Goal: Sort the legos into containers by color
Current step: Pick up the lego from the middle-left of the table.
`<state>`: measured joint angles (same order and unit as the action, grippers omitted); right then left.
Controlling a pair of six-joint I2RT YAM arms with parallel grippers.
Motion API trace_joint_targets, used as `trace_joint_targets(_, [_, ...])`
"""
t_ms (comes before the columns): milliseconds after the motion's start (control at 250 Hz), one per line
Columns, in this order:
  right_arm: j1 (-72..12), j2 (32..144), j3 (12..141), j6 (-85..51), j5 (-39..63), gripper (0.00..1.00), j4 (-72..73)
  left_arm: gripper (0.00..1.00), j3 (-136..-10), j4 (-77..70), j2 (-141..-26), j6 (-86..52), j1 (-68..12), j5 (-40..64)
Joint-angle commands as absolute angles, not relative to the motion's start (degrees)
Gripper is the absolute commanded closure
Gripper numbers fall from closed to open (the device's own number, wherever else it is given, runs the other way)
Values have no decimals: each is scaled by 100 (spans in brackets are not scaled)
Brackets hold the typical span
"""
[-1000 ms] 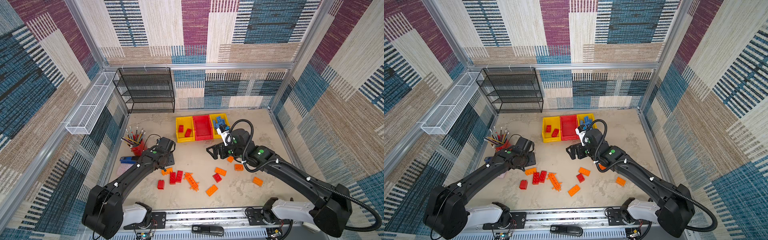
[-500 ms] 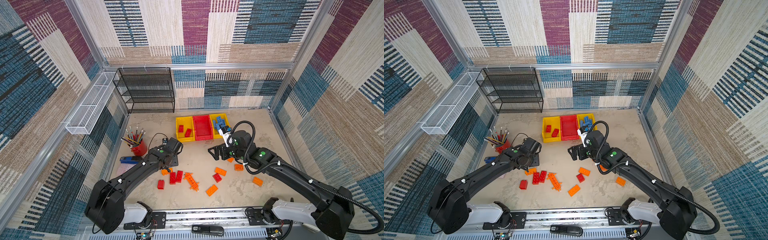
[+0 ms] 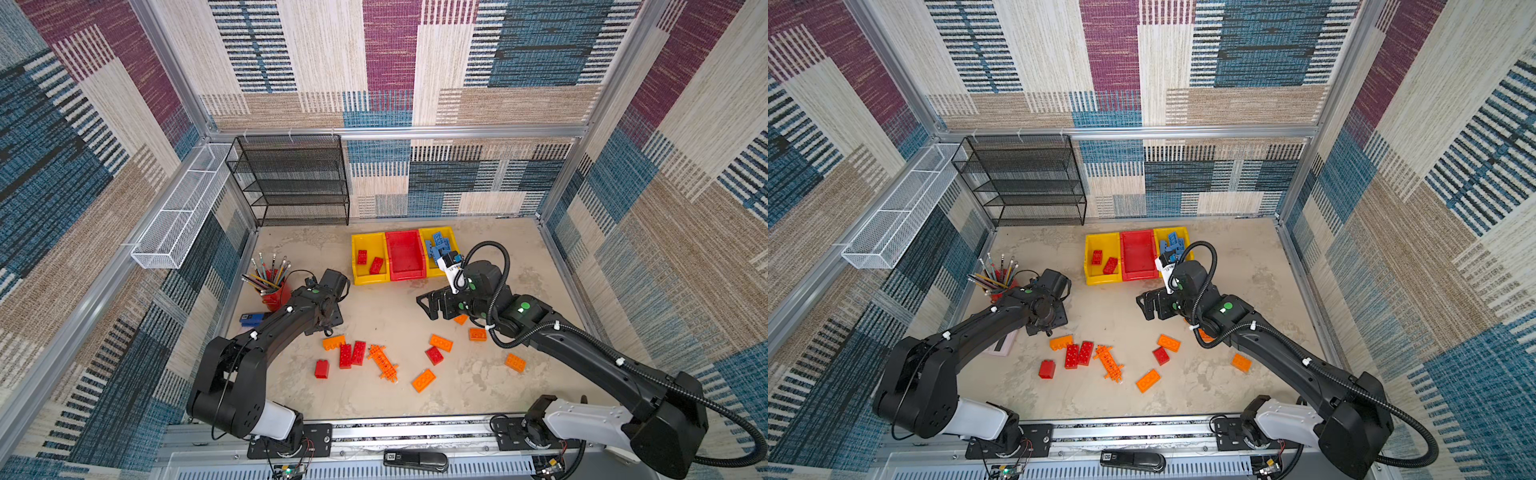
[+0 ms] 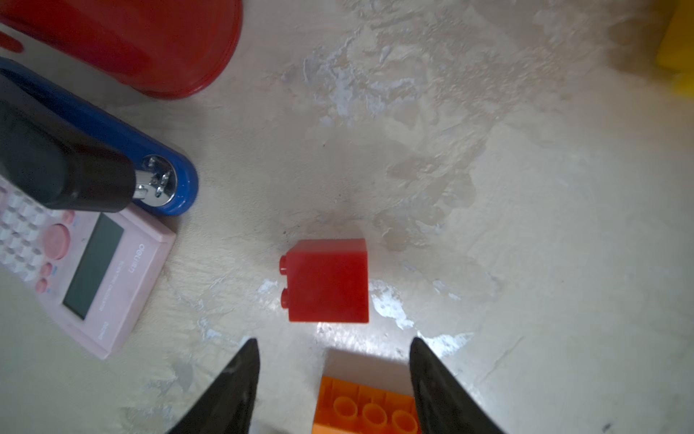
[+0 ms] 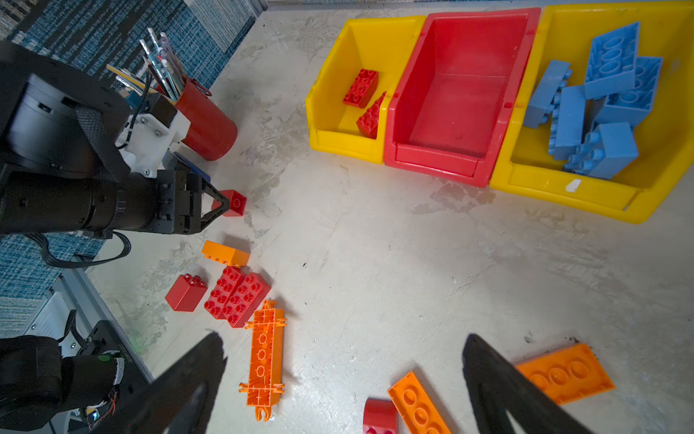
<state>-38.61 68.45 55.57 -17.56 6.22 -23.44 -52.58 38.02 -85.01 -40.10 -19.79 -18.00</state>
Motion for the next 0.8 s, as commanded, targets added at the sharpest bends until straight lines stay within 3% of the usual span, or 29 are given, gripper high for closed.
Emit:
trace_joint_targets(0, [-3867,6916,5643,-1658,512,1,-2226,36,-5222,3544,-8602,-4052,-1864,-1672])
trace_joint_targets(504, [-3857,7363,5900,-1540,457,1,-2199,38,-5151,3063,-9045,-3859,-1380,-1392])
trace_joint_targets(668, [-3859,7359,5928,-1538,390,1,-2216,47,-5200,2971,-9235,-3852,-1353,-1290])
trace_joint_targets(796, [-3861,7347,5924,-1545,337,1,-2227,61,-5203,2951,-9339,-3858,-1354,-1228])
